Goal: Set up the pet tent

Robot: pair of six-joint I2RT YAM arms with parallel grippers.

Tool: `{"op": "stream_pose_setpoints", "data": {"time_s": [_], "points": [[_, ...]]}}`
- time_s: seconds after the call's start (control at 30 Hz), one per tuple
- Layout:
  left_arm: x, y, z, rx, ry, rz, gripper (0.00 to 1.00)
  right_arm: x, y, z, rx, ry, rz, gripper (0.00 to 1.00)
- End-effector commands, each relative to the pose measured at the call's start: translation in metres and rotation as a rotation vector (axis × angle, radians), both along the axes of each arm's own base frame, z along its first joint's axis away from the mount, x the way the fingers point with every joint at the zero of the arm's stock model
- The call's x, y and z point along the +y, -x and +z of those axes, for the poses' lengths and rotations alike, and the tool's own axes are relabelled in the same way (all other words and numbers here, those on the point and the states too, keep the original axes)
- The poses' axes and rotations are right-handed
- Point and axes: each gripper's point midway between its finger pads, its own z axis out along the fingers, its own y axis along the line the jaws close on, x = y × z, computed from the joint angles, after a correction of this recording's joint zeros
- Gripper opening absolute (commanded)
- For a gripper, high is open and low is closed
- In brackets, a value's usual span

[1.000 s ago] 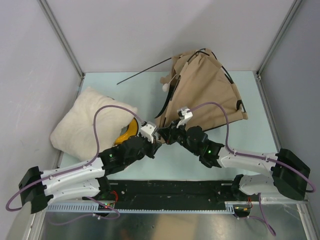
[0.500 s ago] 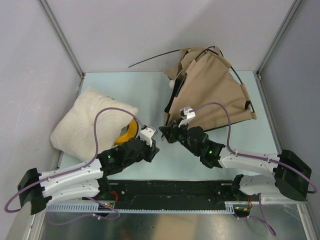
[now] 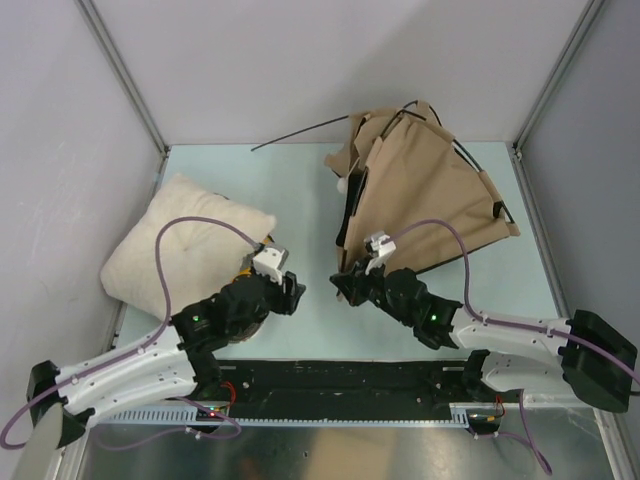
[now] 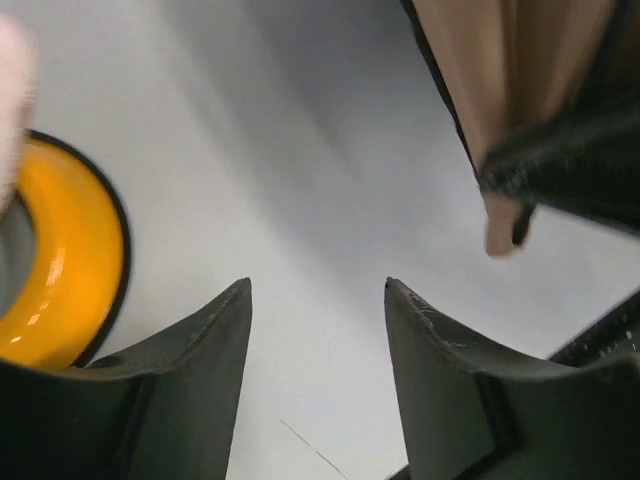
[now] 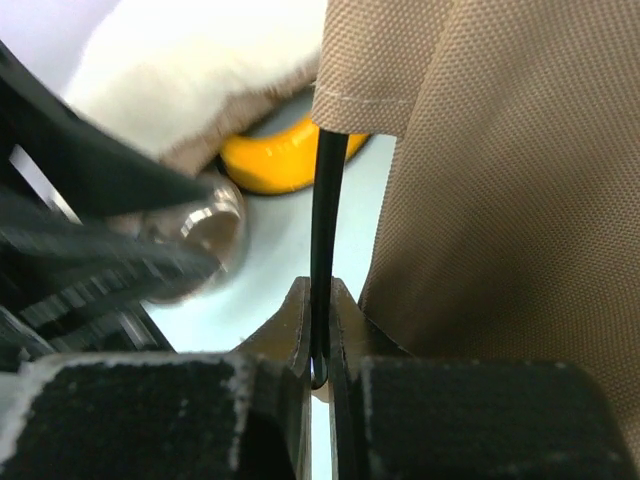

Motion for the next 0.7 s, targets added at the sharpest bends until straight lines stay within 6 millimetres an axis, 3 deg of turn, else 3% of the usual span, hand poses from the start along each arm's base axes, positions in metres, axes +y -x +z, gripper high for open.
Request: {"op": "stream_pose_setpoints", "data": {"time_s": [0.0,0.13,0.27,0.3,0.47,0.57,0.67], "points": [[0.032,-0.026,0.047,-0.102,0.057,0.186,0.63,-0.011,0.014,-0.021,-0.026,0.026,0.053,0.00],[0.047,-0.043,0.074,-0.135,0.078,0.268,0.71,-0.026,0.018,-0.043,-0.009,0.048,0.031,0.00],[0.049,-0.058,0.096,-0.156,0.068,0.296,0.76,-0.041,0.017,-0.048,-0.016,0.068,-0.026,0.05],[0.050,-0.061,0.101,-0.162,0.067,0.302,0.77,-0.046,0.017,-0.048,-0.019,0.076,-0.045,0.10],[0.045,-0.079,0.114,-0.158,0.050,0.309,0.78,-0.068,0.018,-0.049,-0.034,0.106,-0.153,0.54],[0.041,-0.088,0.118,-0.156,0.037,0.310,0.78,-0.083,0.022,-0.050,-0.038,0.125,-0.211,0.67],[0.038,-0.097,0.118,-0.147,0.024,0.313,0.78,-0.096,0.026,-0.048,-0.039,0.131,-0.268,0.73]]}}
